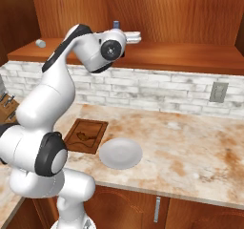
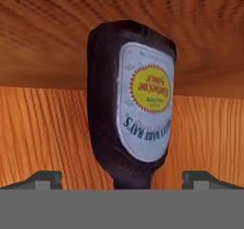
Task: Pick the chicken drumstick from the plate and place it on the cutting board. Then pick the condiment bottle from the cabinet and place it next to the cutting board.
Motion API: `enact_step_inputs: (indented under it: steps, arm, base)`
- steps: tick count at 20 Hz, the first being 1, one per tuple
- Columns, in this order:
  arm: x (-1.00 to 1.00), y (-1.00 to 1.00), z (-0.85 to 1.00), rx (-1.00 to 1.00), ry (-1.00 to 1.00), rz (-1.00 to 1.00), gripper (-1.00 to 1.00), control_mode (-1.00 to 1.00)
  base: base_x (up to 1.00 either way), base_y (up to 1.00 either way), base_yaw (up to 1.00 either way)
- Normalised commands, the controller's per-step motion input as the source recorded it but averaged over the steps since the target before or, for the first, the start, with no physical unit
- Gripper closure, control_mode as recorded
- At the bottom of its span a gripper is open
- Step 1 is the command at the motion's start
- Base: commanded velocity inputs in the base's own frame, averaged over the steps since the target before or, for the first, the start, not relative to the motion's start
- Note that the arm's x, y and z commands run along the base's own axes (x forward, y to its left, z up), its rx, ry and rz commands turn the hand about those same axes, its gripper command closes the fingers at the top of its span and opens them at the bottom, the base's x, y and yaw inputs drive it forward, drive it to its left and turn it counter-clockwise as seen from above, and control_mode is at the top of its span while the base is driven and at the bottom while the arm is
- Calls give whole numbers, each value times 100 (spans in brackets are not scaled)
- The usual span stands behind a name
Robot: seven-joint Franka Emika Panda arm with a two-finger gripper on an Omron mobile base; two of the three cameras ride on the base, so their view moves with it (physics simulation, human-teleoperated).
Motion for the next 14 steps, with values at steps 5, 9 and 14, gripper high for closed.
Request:
enact_step_inputs:
  steps: [5,9,14]
  arm:
    - [6,5,18,4,3,-4,-100,-100]
    - [7,10,17,4,3,-4,-100,-100]
    - [9,11,15,3,3,-4,-100,-100]
  base:
    - [0,0,0]
    - [0,0,0]
    - [0,0,0]
